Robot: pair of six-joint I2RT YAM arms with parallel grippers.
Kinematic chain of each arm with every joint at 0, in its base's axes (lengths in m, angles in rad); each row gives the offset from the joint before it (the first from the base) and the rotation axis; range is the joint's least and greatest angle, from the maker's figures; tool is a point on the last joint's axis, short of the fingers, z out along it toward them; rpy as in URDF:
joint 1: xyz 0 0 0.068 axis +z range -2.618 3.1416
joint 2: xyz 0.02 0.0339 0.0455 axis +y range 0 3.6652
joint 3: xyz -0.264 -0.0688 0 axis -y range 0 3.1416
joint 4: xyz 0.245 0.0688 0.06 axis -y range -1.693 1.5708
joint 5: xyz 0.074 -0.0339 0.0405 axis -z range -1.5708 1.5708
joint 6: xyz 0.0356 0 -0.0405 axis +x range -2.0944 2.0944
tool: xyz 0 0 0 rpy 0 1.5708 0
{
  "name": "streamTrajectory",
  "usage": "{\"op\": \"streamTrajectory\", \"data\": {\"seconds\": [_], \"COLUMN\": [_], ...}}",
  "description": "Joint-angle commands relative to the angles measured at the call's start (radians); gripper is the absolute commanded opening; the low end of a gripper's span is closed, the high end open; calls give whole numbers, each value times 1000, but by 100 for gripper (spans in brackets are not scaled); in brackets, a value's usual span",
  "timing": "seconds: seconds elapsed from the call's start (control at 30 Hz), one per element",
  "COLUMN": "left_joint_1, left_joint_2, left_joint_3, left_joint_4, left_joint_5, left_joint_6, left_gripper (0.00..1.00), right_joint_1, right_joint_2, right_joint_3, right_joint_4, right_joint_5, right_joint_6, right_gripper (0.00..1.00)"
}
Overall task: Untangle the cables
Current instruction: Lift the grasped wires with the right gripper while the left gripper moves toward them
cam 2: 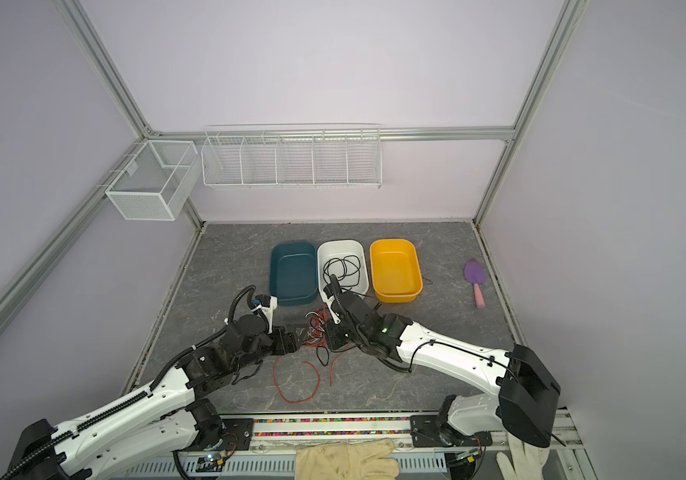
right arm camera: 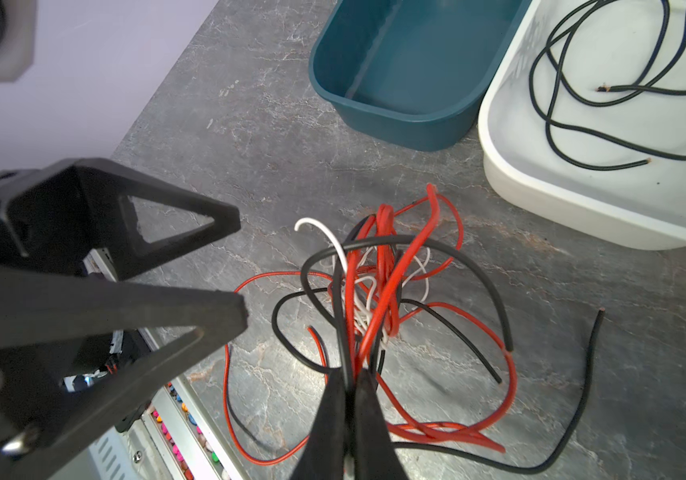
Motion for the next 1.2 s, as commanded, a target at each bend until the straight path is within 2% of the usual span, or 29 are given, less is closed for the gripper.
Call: {"op": "streamTrajectory", "data": {"seconds": [0.0, 0.3, 0.7, 1.17], "left_joint_1": [-3, -3, -6, -6], "left_joint_2": [-17, -11, -9, 95], "left_joint_3": [-42, -90, -170, -128], "left_joint_4": [43, 86, 232, 252], "left_joint_5": [13, 60, 124, 102], "left_joint_6": [48, 137, 187, 220], "left_gripper": [80, 71, 71, 47], "right_joint_1": [-11, -16, -17, -17], "right_joint_2": [-16, -5, 18, 20], "right_joint_3": [-9, -10, 1, 0], "right_joint_4": [38, 57, 63, 73], "right_joint_5": [-17, -52, -84, -116], "right_joint_6": [15, 30, 36, 44], "right_gripper": [7, 7, 7, 7]}}
